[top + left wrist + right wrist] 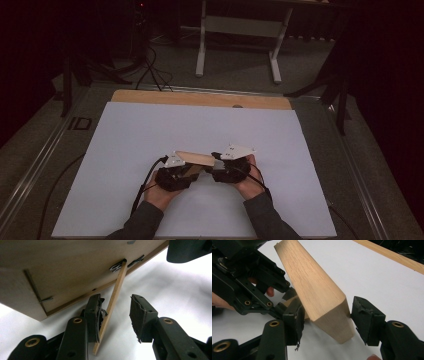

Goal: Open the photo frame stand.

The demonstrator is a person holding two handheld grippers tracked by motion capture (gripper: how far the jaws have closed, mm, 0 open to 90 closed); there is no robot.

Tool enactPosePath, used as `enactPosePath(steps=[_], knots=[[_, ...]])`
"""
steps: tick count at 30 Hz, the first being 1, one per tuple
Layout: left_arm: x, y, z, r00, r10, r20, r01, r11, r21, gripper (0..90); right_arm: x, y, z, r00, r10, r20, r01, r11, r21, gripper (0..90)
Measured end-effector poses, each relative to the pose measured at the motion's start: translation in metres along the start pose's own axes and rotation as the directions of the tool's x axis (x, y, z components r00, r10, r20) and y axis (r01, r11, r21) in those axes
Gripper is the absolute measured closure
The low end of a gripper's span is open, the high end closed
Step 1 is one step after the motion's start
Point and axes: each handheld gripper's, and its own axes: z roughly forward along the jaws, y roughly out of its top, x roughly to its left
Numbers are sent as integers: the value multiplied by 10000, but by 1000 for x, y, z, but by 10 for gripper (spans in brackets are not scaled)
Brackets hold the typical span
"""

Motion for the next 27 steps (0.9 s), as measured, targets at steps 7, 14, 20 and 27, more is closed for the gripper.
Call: enactPosePath(steps=[7,14,20,27], knots=[[0,-1,0,10000,-37,44,38,10000,-15,609,1,-1,0,10000,-20,-25,20,10000,36,432],[-3,-2,-1,9998,169,-65,-169,9999,16,588,2,-1,-1,9999,-131,7,131,9999,77,420],[-5,-2,-1,9995,268,-165,-267,9996,40,562,2,-1,-1,9997,-241,6,241,9996,131,396],[-4,-3,-3,9992,285,-279,-285,9996,12,550,2,-1,-1,9997,-257,-12,257,9995,155,386]])
